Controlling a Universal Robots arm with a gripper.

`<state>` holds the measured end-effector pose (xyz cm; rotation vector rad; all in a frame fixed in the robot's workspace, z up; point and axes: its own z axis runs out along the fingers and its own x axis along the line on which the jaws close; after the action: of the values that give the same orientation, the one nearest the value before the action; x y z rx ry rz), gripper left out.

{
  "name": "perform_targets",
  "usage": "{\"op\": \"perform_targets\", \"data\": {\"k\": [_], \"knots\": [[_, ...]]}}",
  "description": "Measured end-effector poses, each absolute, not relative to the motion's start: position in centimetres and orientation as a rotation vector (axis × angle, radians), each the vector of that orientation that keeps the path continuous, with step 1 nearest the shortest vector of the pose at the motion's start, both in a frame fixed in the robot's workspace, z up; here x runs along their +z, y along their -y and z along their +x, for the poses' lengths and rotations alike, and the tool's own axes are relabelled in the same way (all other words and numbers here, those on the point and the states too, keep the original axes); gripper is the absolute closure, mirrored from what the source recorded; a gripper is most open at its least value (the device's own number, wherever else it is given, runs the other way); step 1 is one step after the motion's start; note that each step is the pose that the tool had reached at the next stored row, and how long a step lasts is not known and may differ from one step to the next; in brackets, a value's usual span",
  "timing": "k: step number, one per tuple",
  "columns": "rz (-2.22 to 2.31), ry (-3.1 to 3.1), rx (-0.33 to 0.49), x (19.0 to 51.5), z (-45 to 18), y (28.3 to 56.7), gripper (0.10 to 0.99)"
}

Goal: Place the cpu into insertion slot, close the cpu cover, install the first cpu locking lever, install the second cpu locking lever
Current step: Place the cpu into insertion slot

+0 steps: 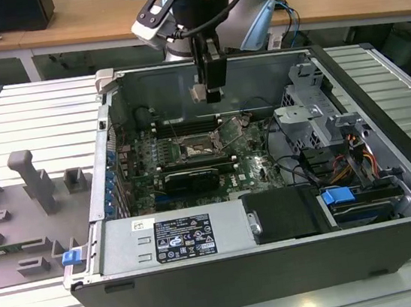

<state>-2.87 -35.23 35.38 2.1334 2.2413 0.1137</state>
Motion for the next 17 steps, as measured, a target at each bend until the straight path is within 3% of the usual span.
{"op": "perform_targets", "data": {"k": [17], "knots": [[2.136,-2.239,0.114,33.8,-2.9,35.2,0.545]]}}
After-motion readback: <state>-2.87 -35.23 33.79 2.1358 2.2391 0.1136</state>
